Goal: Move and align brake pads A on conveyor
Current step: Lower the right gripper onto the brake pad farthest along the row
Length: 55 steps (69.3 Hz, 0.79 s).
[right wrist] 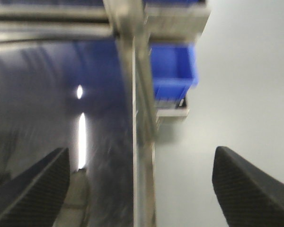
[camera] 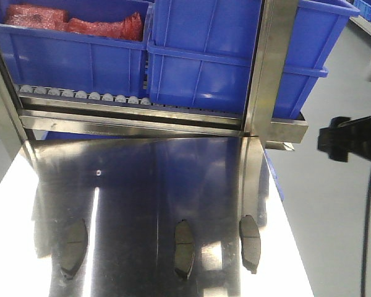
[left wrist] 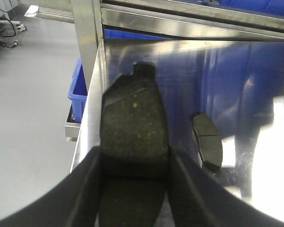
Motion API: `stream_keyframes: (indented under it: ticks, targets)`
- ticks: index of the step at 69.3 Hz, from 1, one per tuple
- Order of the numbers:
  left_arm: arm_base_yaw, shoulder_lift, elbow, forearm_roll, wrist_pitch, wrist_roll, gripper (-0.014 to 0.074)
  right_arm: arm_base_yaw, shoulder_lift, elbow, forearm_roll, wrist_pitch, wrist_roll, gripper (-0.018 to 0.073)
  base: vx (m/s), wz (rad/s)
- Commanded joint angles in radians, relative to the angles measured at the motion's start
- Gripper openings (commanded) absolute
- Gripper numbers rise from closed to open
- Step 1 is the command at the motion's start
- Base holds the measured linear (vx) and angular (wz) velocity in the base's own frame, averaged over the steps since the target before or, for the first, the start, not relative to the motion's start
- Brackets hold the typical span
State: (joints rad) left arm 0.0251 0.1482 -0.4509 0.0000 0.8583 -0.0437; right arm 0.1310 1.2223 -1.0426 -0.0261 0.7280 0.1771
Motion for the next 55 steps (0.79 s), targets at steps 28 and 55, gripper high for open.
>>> stream_keyframes:
  ticks: [28, 55]
  targets:
    - [-0.004, 0.013, -0.029, 0.0, -0.098, 0.002, -0.0006, 0.141, 0.296, -0.065, 0.156, 0.069, -0.018, 0.0578, 0.0, 0.0]
    - [-0.004, 0.013, -0.029, 0.0, -0.098, 0.002, -0.0006, 0.275, 0.485, -0.194, 0.067, 0.176, 0.117, 0.0578, 0.0, 0.0]
